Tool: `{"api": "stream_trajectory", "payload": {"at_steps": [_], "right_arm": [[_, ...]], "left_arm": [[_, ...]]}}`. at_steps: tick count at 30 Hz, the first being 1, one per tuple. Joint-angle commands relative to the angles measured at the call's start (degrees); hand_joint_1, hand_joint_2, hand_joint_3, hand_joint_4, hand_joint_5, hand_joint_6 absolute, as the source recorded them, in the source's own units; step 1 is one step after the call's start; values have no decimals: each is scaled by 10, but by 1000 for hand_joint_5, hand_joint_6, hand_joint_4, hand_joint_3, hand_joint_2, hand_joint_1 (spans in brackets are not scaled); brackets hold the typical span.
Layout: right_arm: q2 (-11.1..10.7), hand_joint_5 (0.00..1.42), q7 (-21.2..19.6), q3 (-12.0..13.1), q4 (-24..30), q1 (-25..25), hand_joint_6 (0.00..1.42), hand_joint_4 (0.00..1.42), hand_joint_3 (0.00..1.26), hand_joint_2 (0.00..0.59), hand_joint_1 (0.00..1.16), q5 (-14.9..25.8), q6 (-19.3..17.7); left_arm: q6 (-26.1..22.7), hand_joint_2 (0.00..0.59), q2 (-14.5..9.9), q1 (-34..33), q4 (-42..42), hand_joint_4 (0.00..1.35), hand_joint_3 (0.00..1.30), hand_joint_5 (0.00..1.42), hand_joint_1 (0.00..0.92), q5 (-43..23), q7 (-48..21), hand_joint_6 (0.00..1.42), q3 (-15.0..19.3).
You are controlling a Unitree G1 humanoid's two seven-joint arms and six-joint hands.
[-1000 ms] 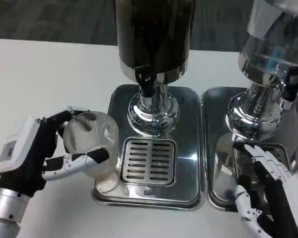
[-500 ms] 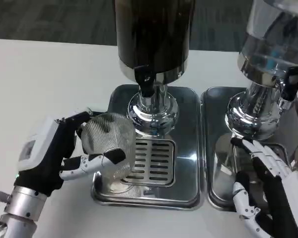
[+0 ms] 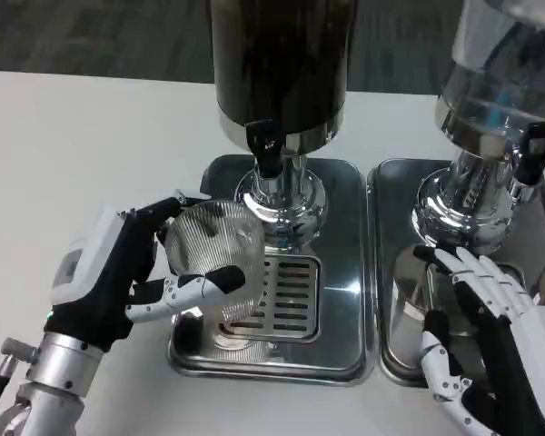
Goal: Grasp the cup under the faucet to collect the drink, then remove the cup.
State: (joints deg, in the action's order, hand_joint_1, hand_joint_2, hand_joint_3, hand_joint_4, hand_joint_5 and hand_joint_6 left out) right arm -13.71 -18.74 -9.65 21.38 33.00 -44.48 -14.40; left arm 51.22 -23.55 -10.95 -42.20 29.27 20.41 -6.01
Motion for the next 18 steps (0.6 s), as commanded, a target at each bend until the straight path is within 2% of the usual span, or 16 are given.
{"api": "stream_trajectory", "payload": {"at_steps": [1, 18], "right_arm": [[1, 97, 0, 3, 9, 4, 96, 126, 208, 577, 304, 6, -5], [7, 97, 6, 2, 15, 16, 95, 131, 210, 577, 318, 16, -1]], "left_arm": [[7, 50, 8, -15, -3, 754, 653, 1001, 328, -9, 0, 1365, -5], [8, 49, 27, -25, -6, 749, 653, 999, 327, -18, -30, 1348, -21]]}}
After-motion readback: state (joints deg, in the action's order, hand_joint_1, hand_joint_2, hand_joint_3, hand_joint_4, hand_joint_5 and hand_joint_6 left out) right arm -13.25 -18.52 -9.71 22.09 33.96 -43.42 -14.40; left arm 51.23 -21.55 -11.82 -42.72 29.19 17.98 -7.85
